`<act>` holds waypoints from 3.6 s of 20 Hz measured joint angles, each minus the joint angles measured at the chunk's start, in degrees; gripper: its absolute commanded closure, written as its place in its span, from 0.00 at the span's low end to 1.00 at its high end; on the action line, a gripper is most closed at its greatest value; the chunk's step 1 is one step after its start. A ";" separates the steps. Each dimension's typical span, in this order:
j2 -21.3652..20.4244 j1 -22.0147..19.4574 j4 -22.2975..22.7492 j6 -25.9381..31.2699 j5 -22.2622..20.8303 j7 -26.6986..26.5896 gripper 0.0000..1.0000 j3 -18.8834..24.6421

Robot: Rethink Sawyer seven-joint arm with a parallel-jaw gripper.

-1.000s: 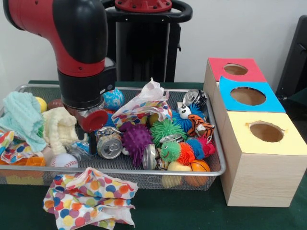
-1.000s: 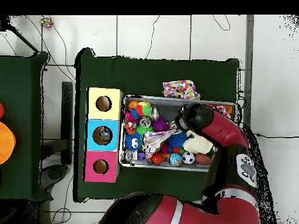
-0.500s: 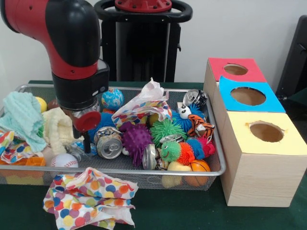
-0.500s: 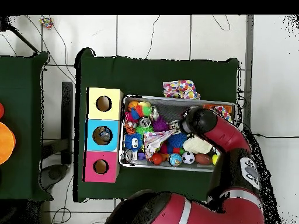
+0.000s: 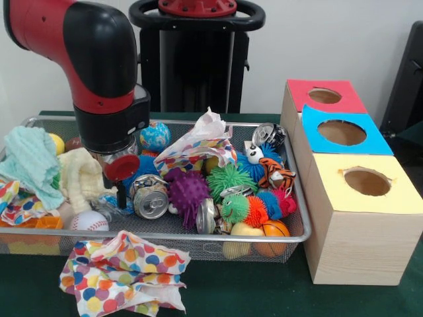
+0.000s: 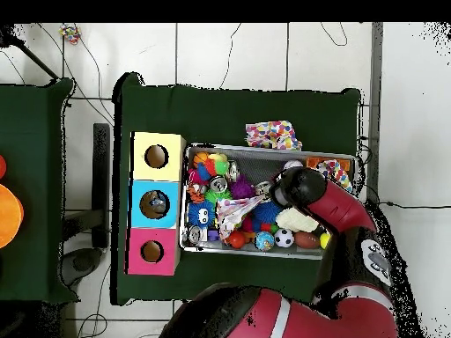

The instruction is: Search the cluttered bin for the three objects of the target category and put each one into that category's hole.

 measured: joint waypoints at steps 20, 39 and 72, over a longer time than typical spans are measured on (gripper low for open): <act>2.04 -2.17 -2.04 -0.15 -0.02 0.00 0.00 -0.53; 1.68 -2.74 -1.97 -1.09 -0.05 0.00 1.00 -0.69; -8.37 -0.14 0.47 1.21 -4.42 0.00 1.00 -0.80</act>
